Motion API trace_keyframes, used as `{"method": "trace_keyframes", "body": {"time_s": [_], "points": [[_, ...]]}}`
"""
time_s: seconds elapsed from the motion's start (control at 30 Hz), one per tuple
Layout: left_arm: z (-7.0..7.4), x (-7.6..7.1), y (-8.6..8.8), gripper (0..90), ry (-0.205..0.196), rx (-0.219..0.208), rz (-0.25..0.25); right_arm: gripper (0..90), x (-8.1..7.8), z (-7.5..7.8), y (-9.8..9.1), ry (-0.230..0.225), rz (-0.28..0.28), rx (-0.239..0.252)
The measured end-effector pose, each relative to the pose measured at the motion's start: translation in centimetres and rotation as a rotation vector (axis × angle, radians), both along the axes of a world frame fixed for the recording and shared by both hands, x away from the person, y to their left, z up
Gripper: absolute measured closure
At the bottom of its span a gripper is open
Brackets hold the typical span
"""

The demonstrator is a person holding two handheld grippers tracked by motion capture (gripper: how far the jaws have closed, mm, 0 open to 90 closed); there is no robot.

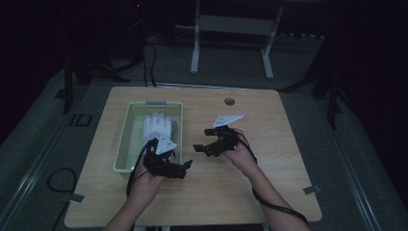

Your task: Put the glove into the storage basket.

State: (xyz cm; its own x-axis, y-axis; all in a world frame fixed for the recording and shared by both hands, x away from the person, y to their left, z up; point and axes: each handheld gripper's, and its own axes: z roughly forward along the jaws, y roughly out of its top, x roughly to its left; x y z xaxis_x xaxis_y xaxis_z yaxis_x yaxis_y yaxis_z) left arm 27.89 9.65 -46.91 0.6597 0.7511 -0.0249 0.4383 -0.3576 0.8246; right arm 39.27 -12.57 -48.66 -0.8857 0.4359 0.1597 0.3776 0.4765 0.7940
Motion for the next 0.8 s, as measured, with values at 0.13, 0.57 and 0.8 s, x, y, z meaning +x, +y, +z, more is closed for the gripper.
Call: {"method": "trace_keyframes", "body": {"time_s": [0.13, 0.57, 0.8], "points": [[0.1, -0.5, -1.7, 2.2, -0.001, -0.002, -0.052, 14.3, -0.6, -0.3, -1.5, -0.007, -0.008, -0.010], [-1.0, -1.8, -6.5, 2.2, 0.029, -0.009, -0.226, 14.4, -2.2, -2.7, -5.9, 0.001, -0.042, -0.023], [-2.9, -2.4, -9.3, 2.2, 0.046, 0.044, -0.304, 14.4, -3.5, -3.6, -7.5, -0.009, -0.028, -0.050]]}}
